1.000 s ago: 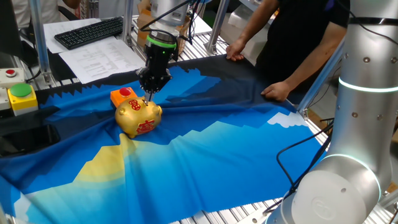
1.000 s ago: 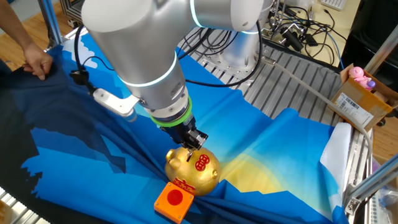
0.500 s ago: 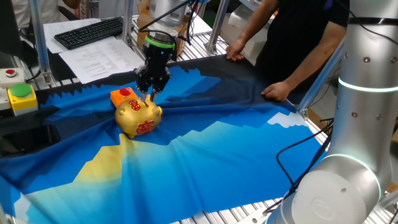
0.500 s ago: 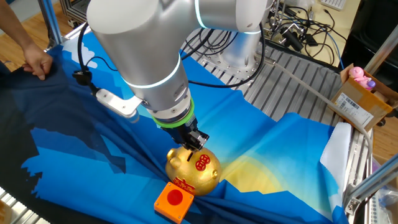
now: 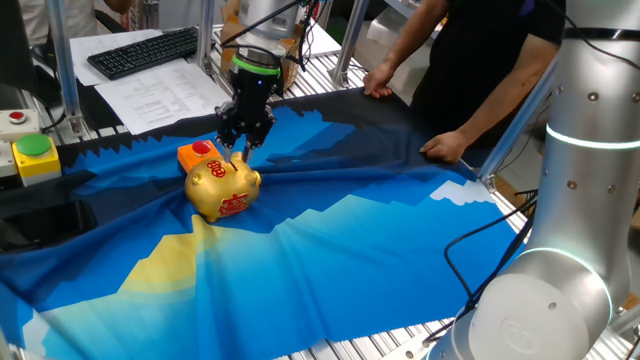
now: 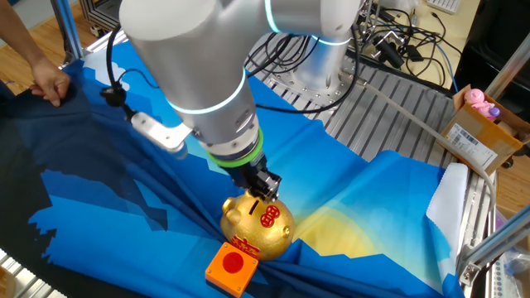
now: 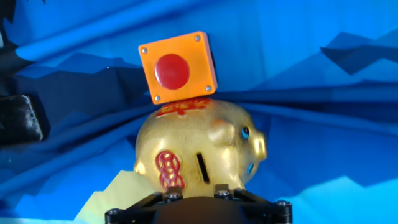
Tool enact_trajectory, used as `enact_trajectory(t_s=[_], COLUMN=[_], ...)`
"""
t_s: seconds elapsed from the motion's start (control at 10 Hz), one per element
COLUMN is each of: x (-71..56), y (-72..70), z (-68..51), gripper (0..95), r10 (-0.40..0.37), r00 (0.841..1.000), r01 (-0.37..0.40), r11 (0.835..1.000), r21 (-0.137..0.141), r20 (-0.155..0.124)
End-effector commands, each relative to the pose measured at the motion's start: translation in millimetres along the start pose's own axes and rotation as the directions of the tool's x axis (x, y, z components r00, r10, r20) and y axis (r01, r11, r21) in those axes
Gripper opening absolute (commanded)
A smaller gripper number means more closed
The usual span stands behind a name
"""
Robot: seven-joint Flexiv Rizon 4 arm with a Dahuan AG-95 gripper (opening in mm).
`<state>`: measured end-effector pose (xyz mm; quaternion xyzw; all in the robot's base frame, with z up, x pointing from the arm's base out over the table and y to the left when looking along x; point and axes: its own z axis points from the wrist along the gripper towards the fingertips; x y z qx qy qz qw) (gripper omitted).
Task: Drop coins into a piggy bank
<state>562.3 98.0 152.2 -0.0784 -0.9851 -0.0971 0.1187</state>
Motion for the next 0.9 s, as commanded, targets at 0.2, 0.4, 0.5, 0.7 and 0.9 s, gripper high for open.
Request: enact_trajectory(t_s=[0.2,0.4,0.5,0.7,0.9], x=[28.2,48.1,56.9,69.7,75.8], y=[-1.9,-8.5,-13.7,-20.7,-25.6], z=[-28.0,-46.4,-56.3,-65.1,-71.5], gripper=[0.0,0.0,0.0,0.0,0.0], r10=[0.036,0.041,0.053,0.049,0.054], r00=[0.999,0.999,0.998,0.998,0.998], r01=[-0.036,-0.043,-0.055,-0.051,-0.056], r11=[0.998,0.995,0.994,0.992,0.991], r21=[0.051,0.094,0.096,0.114,0.125], r20=[0.012,0.023,0.023,0.026,0.021])
